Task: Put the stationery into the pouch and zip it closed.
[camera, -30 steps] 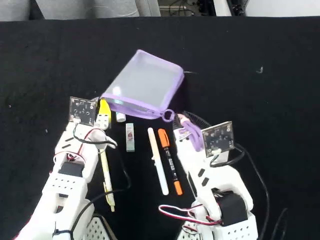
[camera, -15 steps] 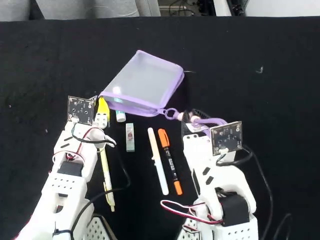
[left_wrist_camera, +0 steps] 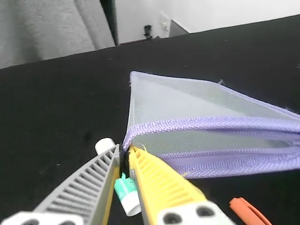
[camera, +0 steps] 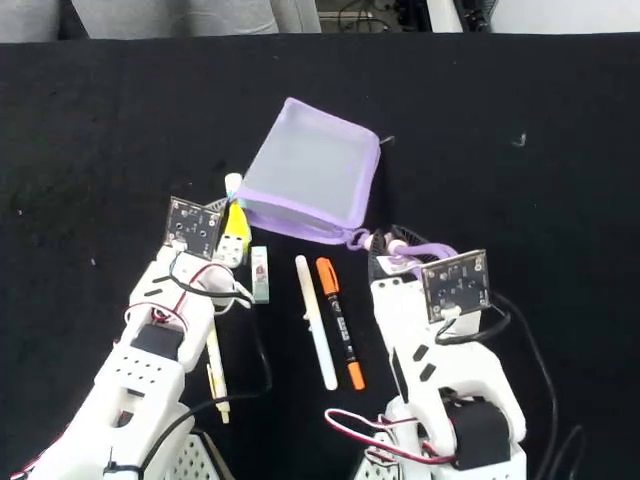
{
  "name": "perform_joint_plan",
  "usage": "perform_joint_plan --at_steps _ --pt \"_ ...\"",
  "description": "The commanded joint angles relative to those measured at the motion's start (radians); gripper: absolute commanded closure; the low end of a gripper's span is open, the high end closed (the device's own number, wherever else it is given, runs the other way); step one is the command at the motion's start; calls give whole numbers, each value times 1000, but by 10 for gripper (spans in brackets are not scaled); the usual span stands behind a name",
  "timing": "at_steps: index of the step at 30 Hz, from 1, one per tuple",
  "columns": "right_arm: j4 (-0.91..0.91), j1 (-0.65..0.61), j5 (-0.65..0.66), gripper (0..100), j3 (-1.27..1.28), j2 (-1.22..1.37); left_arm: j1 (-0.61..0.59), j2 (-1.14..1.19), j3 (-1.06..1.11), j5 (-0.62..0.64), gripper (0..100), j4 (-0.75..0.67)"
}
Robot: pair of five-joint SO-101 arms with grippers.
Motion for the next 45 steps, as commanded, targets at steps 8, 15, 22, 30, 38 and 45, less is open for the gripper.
perform_joint_plan --at_steps 8,15,22,30,38,45 --pt "28 -6 9 987 -74 -39 67 2 -1 -6 825 -14" --pt "29 -6 9 987 -84 -39 68 3 -10 -2 827 -21" --pt "29 -6 9 987 -84 -39 62 114 -113 0 828 -14" --pt "29 -6 9 987 -79 -39 36 548 -367 25 831 -23" --pt "29 -6 9 987 -77 -39 -22 614 -418 140 844 -57" --pt "25 -6 8 986 -76 -39 -22 605 -332 138 969 -203"
